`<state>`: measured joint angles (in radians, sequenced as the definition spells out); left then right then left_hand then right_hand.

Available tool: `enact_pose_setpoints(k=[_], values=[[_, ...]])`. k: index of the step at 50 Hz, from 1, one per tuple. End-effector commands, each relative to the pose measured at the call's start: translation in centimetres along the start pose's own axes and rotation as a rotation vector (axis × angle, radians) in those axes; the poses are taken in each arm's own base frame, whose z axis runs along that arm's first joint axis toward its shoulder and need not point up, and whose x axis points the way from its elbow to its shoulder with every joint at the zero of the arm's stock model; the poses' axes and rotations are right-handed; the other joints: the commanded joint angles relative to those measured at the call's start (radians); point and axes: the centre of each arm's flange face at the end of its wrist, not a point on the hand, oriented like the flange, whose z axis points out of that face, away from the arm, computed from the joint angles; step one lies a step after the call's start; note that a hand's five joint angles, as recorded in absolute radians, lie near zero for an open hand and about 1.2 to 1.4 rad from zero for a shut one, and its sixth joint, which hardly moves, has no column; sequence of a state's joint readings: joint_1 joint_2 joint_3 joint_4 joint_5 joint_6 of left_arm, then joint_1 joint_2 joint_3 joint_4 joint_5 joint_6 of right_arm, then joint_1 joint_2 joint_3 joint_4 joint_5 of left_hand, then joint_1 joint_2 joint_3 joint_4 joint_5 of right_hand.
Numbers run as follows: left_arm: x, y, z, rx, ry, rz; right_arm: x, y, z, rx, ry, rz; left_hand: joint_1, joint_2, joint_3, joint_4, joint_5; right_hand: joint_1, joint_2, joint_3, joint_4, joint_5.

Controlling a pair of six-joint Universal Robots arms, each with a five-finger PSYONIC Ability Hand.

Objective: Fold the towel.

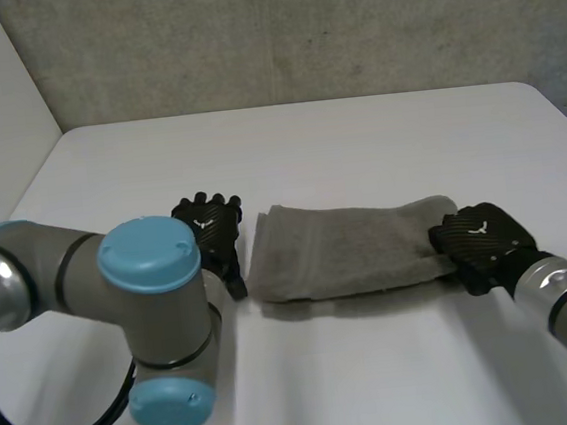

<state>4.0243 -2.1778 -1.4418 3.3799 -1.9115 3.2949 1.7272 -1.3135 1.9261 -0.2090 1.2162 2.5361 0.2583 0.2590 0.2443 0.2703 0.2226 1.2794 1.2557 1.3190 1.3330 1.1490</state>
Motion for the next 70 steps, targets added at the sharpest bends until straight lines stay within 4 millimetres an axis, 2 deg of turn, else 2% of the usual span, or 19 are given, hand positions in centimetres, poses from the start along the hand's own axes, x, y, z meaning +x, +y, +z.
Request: enact_pose_setpoints(k=[1, 4, 6, 9, 13, 15, 19, 21, 22, 23, 28, 34, 39, 46, 53, 58, 64, 66, 70], values=[[-1.2, -2.6, -2.0, 0.058, -0.005, -0.067, 3.4, -1.2, -0.1, -0.037, -0.029, -0.288, -0.077, -0.078, -0.063, -0.089, -0.216, 0.117, 0.141, 0.077, 0.063, 0.073], [-1.8, -3.9, -2.2, 0.090, -0.014, -0.106, 3.0, -2.5, -0.1, -0.009, -0.052, -0.330, -0.077, -0.078, -0.063, -0.089, -0.216, 0.117, 0.141, 0.077, 0.063, 0.073], [-2.0, -4.4, -2.2, 0.105, -0.017, -0.121, 0.9, -6.4, 0.1, 0.107, -0.103, -0.401, -0.077, -0.078, -0.063, -0.089, -0.216, 0.117, 0.141, 0.077, 0.063, 0.073], [-2.7, -5.3, -2.0, 0.130, -0.035, -0.142, -1.7, -9.3, 0.4, 0.214, -0.161, -0.447, -0.077, -0.078, -0.063, -0.089, -0.216, 0.117, 0.141, 0.077, 0.063, 0.073], [-3.7, -6.1, -1.6, 0.151, -0.053, -0.156, -5.2, -10.6, 1.0, 0.276, -0.251, -0.474, -0.077, -0.078, -0.063, -0.089, -0.216, 0.117, 0.141, 0.077, 0.063, 0.073], [-3.8, -6.4, -1.4, 0.164, -0.045, -0.162, -10.4, -11.8, 0.8, 0.351, -0.370, -0.516, -0.077, -0.078, -0.063, -0.089, -0.216, 0.117, 0.141, 0.077, 0.063, 0.073], [-3.8, -6.7, -1.2, 0.173, -0.046, -0.170, -14.6, -11.4, 0.9, 0.365, -0.458, -0.539, -0.077, -0.078, -0.063, -0.089, -0.216, 0.117, 0.141, 0.077, 0.063, 0.073], [-3.9, -6.8, -1.0, 0.174, -0.047, -0.179, -16.2, -11.0, 0.8, 0.362, -0.493, -0.543, -0.077, -0.078, -0.063, -0.089, -0.216, -0.020, 0.004, -0.060, -0.074, -0.064], [-3.9, -6.8, -1.0, 0.174, -0.047, -0.180, -17.0, -10.6, 0.9, 0.347, -0.510, -0.524, -0.077, -0.078, -0.063, -0.089, -0.216, -0.351, -0.328, -0.391, -0.405, -0.396], [-3.8, -6.8, -1.0, 0.174, -0.045, -0.185, -17.0, -10.5, 0.9, 0.318, -0.499, -0.476, -0.077, -0.078, -0.063, -0.089, -0.216, -0.648, -0.625, -0.688, -0.702, -0.692], [-3.6, -6.5, -0.9, 0.168, -0.035, -0.195, -13.4, -12.1, 1.2, 0.249, -0.354, -0.231, -0.077, -0.078, -0.063, -0.089, -0.216, -0.909, -0.885, -0.948, -0.962, -0.953], [-2.4, -6.4, -0.6, 0.171, 0.024, -0.189, -7.9, -12.7, 0.3, 0.233, -0.222, 0.076, -0.077, -0.078, -0.063, -0.089, -0.216, -1.012, -0.988, -1.052, -1.066, -1.056], [-0.6, -5.7, -0.7, 0.158, 0.087, -0.177, -6.0, -11.6, -0.1, 0.215, -0.177, 0.210, -0.071, -0.072, -0.057, -0.083, -0.210, -1.039, -1.015, -1.078, -1.092, -1.083], [1.1, -3.1, -0.6, 0.091, 0.125, -0.150, -4.9, -9.2, 0.8, 0.163, -0.141, 0.273, -0.071, -0.072, -0.057, -0.083, -0.210, -1.086, -1.062, -1.125, -1.139, -1.130], [2.7, 0.2, -0.4, 0.002, 0.157, -0.115, -6.8, -4.5, 4.0, 0.039, -0.169, 0.280, -0.074, -0.075, -0.060, -0.086, -0.213, -1.105, -1.081, -1.144, -1.158, -1.149], [3.0, 0.7, -0.5, -0.009, 0.162, -0.108, -6.9, -4.2, 4.5, 0.029, -0.163, 0.281, -0.077, -0.078, -0.063, -0.089, -0.216, -1.105, -1.081, -1.144, -1.158, -1.149], [2.5, -1.2, -1.0, 0.015, 0.160, -0.116, -6.5, -4.9, 4.4, 0.048, -0.154, 0.282, -0.080, -0.081, -0.066, -0.092, -0.219, -1.105, -1.081, -1.144, -1.158, -1.149], [1.7, -4.0, -1.7, 0.062, 0.153, -0.132, -6.0, -5.9, 4.0, 0.080, -0.140, 0.279, -0.080, -0.081, -0.066, -0.092, -0.219, -1.105, -1.081, -1.144, -1.158, -1.149], [0.3, -7.1, -2.7, 0.108, 0.137, -0.147, -2.6, -11.6, 0.8, 0.261, -0.039, 0.269, -0.080, -0.081, -0.066, -0.092, -0.219, -1.105, -1.081, -1.144, -1.158, -1.149]])
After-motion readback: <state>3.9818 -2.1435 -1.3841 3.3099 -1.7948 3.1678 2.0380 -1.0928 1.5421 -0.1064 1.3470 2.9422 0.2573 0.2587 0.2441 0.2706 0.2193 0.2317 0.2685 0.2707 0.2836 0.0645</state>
